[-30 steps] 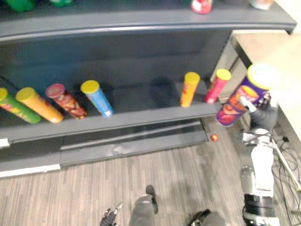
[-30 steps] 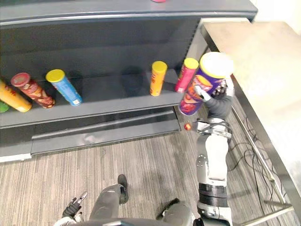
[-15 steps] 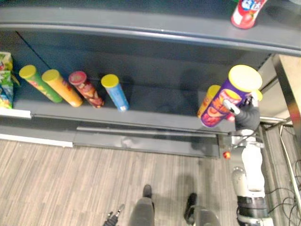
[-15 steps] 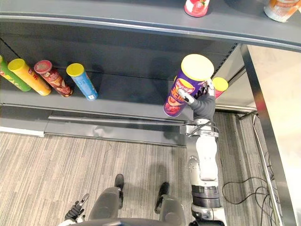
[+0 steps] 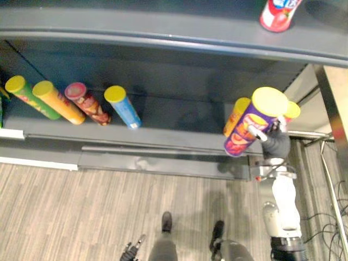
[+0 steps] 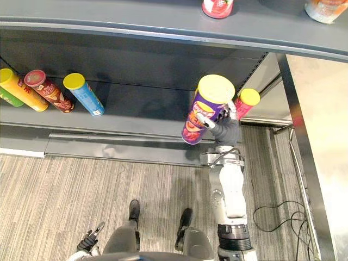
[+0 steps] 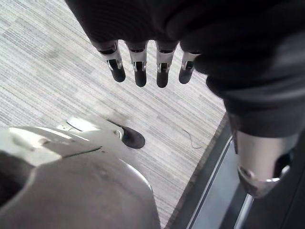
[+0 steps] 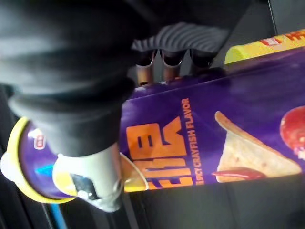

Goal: Put the gum and the chips on the shelf.

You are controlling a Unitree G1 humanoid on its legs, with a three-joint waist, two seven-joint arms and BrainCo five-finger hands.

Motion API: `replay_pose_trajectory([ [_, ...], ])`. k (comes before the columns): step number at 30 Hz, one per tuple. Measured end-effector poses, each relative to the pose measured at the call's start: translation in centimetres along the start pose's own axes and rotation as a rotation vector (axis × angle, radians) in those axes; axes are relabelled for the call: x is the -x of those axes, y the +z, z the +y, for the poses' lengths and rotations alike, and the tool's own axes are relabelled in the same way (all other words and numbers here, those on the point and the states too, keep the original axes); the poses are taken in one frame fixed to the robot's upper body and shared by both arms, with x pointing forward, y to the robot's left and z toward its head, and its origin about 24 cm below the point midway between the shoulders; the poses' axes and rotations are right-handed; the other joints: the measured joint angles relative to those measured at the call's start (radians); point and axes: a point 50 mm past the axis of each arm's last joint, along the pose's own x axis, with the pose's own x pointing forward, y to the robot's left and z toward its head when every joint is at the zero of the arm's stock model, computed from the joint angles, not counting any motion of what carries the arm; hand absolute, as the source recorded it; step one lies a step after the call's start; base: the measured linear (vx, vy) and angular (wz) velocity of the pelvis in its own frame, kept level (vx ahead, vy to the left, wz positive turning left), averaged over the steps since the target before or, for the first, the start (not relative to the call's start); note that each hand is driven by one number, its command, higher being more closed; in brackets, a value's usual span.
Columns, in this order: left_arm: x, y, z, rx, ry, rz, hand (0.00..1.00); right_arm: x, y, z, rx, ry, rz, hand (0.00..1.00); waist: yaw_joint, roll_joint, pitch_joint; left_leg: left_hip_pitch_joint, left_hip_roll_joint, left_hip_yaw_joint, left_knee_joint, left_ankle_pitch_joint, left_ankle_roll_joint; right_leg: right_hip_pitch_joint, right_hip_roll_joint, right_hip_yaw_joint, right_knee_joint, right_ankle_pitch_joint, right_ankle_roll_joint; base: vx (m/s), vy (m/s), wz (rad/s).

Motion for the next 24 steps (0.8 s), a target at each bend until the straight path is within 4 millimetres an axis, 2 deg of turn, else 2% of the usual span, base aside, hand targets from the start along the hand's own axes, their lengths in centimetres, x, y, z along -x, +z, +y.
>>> replay_pose_trajectory([
  [7,-0.4,1.4,-1.4,-0.043,-0.026,-0.04,0.0,-2.0,-0.7,2.0,0.003,0.033,0.002,1.0,0.009,0.017,0.002,-0.044,-0.017,-0.032,0.022,0.008,0.002,-0.01,-0.018,-0.04,0.005,0.001,0.001,-0.02,0.026,0.19],
  [10,-0.6,2.5,-2.8,-0.059,-0.064,-0.076,0.0,-3.4,0.0,2.9,0.024,0.044,-0.041,1.0,0.032,0.042,0.014,-0.079,-0.024,-0.059,0.026,0.023,0.0,-0.035,-0.026,-0.065,0.027,0.0,0.001,-0.07,0.021,0.24],
  [14,-0.6,2.9,-3.0,-0.047,-0.065,-0.095,0.0,-4.6,0.4,4.6,0.017,0.09,-0.067,1.0,0.044,0.065,0.034,-0.096,-0.029,-0.07,0.026,0.034,0.006,-0.059,-0.037,-0.072,0.062,-0.007,0.0,-0.08,0.014,0.1],
  [19,-0.7,3.5,-3.2,-0.046,-0.063,-0.112,0.0,-5.5,1.0,5.7,0.009,0.112,-0.101,1.0,0.059,0.068,0.056,-0.124,-0.037,-0.082,0.027,0.045,0.006,-0.115,-0.06,-0.074,0.142,-0.035,-0.002,-0.05,0.004,0.08],
  [21,-0.8,4.0,-3.5,-0.045,-0.067,-0.125,0.0,-6.6,1.3,6.4,0.024,0.112,-0.118,1.0,0.06,0.069,0.091,-0.126,-0.042,-0.088,0.027,0.052,0.006,-0.131,-0.073,-0.078,0.181,-0.05,-0.004,-0.05,-0.013,0.09],
  [24,-0.9,4.7,-3.8,-0.042,-0.067,-0.145,0.0,-7.7,1.9,6.8,0.025,0.101,-0.145,1.0,0.062,0.071,0.111,-0.16,-0.046,-0.103,0.033,0.062,0.006,-0.165,-0.083,-0.088,0.213,-0.059,-0.006,-0.04,-0.01,0.15],
])
